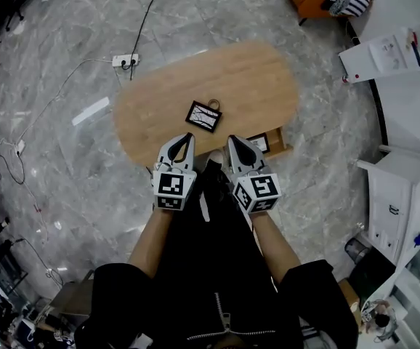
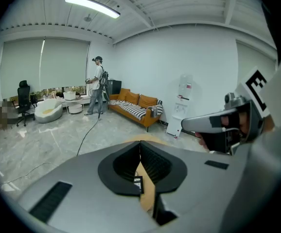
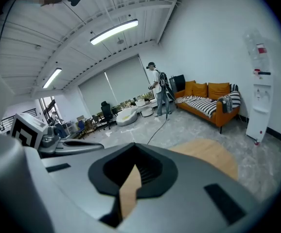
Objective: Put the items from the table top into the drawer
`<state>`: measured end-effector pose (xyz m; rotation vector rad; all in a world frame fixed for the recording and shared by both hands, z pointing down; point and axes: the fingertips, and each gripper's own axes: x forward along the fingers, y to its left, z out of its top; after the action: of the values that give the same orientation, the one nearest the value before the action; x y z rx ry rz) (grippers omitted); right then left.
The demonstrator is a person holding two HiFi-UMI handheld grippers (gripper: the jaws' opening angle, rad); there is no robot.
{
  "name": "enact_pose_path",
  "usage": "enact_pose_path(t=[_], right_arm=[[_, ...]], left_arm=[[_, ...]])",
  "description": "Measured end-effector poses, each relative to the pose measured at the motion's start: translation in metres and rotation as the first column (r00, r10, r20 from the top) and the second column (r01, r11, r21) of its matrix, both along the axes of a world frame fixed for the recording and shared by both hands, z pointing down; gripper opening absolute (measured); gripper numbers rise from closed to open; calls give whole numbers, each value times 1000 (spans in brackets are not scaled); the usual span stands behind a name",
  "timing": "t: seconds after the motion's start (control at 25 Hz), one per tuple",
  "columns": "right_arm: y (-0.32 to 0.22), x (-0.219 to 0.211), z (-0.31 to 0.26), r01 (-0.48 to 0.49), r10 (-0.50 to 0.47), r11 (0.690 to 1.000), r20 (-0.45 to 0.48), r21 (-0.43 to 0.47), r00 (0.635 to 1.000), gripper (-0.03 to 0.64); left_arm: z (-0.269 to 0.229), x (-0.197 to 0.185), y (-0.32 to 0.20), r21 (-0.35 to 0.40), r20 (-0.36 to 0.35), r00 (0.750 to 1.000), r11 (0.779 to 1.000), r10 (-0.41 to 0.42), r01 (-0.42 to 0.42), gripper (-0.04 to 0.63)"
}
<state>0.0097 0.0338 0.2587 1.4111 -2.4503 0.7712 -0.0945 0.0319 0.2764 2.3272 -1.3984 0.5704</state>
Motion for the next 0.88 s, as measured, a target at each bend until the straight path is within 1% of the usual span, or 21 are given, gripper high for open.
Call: enact_pose_path(t=[0.16,0.32,0.4,0.6,0.76,0.88], right_arm=[[-16,11,18,-2,2,1000,2,-13,1000,8],[-18,8,49,42,-43,997,-21,-63,999,9],[-21,8,60,48,-50,996,-28,-79,998,9],[-33,13,89,36,-40,994,-46,-102,998,9],[-39,-13,120,49,-55,993,-52,-111,997,9],[-45,-23,142,48,-55,992,-53,-120,997,9]], left_arm=[[21,3,-11,-13,-1,1000,1000,-7,7,14],[50,10,-14,-46,-1,1000,999,9,-9,14],[62,12,-17,-59,-2,1000,998,14,-14,14],[85,21,-34,-51,-18,1000,998,25,-26,14],[113,1,-51,-44,-30,999,999,24,-25,14],[133,-9,-63,-45,-30,999,999,16,-17,14]])
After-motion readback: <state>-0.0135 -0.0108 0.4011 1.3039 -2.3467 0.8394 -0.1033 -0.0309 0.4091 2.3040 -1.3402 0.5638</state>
